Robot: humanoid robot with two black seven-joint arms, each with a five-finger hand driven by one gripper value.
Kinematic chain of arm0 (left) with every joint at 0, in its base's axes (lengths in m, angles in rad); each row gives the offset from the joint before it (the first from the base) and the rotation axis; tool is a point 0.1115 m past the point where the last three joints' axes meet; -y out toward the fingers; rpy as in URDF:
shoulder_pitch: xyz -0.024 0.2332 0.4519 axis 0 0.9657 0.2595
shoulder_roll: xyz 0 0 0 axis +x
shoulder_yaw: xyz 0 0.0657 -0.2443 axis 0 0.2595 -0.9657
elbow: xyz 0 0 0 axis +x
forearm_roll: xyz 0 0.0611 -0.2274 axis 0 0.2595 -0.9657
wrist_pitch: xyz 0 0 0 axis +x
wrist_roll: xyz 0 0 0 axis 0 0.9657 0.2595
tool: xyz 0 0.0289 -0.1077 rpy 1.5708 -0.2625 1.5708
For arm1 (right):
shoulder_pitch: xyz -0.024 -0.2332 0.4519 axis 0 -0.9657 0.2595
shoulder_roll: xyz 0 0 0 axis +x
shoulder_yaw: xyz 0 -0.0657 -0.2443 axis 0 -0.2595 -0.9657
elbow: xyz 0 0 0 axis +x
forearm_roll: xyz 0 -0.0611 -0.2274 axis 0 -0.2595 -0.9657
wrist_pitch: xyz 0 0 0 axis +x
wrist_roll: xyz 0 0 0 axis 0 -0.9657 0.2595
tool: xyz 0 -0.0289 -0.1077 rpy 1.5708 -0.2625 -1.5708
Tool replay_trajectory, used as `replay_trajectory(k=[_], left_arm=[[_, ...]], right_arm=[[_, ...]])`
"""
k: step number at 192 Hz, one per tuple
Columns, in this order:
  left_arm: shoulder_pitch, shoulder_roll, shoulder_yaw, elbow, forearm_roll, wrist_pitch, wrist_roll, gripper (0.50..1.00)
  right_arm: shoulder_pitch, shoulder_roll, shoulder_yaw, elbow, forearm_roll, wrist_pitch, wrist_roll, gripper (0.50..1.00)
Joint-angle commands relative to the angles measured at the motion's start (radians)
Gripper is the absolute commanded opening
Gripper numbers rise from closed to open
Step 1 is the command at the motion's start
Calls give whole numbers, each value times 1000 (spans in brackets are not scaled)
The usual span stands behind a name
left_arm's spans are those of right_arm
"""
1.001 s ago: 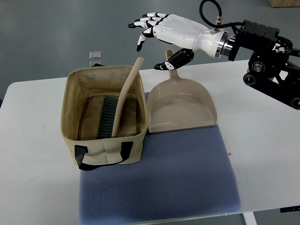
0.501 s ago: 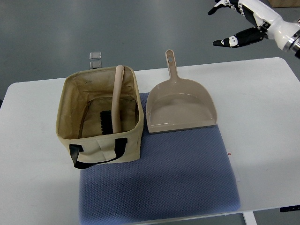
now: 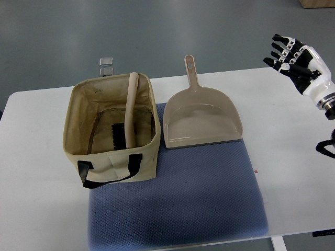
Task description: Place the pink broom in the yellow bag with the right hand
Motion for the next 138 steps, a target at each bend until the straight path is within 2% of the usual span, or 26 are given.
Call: replay_trajectory(k=[1,70,138], left_arm=[[0,0,0,0,0,0,0,1000],[0,0,0,0,0,0,0,1000],[0,0,0,0,-1,0,0,1000]], right_arm=[[-51,81,63,1,-7,25,-12,928],[-132,196,102,-8,-7,31,8,930],[-136,196,83,-24,-5,31,23,930]])
